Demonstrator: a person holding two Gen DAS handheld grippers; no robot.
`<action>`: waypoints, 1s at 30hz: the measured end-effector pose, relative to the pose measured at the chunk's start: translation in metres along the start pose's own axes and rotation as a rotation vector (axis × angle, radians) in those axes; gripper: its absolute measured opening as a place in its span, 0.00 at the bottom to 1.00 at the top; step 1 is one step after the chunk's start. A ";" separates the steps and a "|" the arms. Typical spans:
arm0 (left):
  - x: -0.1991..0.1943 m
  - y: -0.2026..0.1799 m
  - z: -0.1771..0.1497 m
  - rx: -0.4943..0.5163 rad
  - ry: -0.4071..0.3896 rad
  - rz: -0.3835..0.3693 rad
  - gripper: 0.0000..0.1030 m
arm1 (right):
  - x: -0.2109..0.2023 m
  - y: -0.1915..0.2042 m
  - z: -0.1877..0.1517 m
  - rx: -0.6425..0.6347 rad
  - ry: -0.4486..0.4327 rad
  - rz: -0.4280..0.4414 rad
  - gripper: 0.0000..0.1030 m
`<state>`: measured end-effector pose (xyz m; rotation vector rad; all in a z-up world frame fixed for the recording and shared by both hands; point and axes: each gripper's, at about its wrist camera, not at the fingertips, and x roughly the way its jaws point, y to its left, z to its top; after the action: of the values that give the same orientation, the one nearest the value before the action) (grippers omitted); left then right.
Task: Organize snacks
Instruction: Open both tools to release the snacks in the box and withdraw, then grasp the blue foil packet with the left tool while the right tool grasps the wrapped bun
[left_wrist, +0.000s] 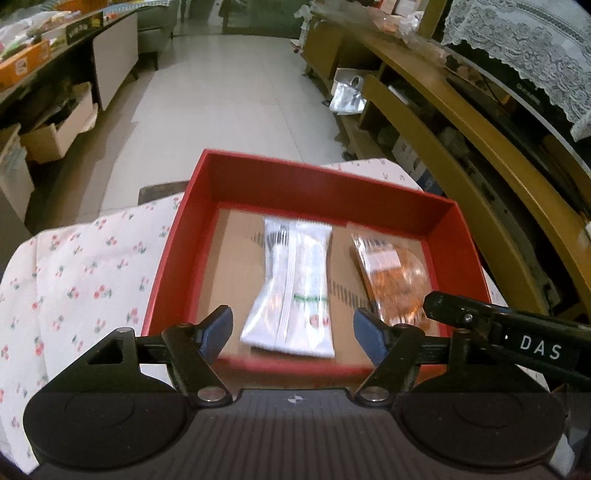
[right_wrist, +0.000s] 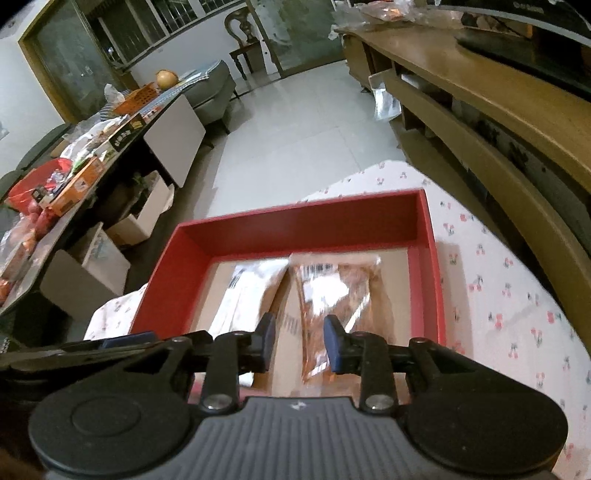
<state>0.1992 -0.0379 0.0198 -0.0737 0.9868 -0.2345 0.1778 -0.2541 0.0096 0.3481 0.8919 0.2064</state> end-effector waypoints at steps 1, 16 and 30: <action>-0.003 0.001 -0.005 -0.002 0.004 -0.001 0.76 | -0.003 0.001 -0.004 -0.002 0.004 0.002 0.40; -0.046 0.035 -0.067 -0.086 0.045 0.025 0.78 | -0.015 0.043 -0.066 -0.101 0.117 0.060 0.58; -0.065 0.053 -0.140 -0.173 0.167 0.035 0.83 | 0.022 0.067 -0.088 -0.213 0.251 0.058 0.75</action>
<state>0.0570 0.0343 -0.0127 -0.1974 1.1728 -0.1236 0.1203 -0.1669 -0.0319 0.1515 1.0971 0.4018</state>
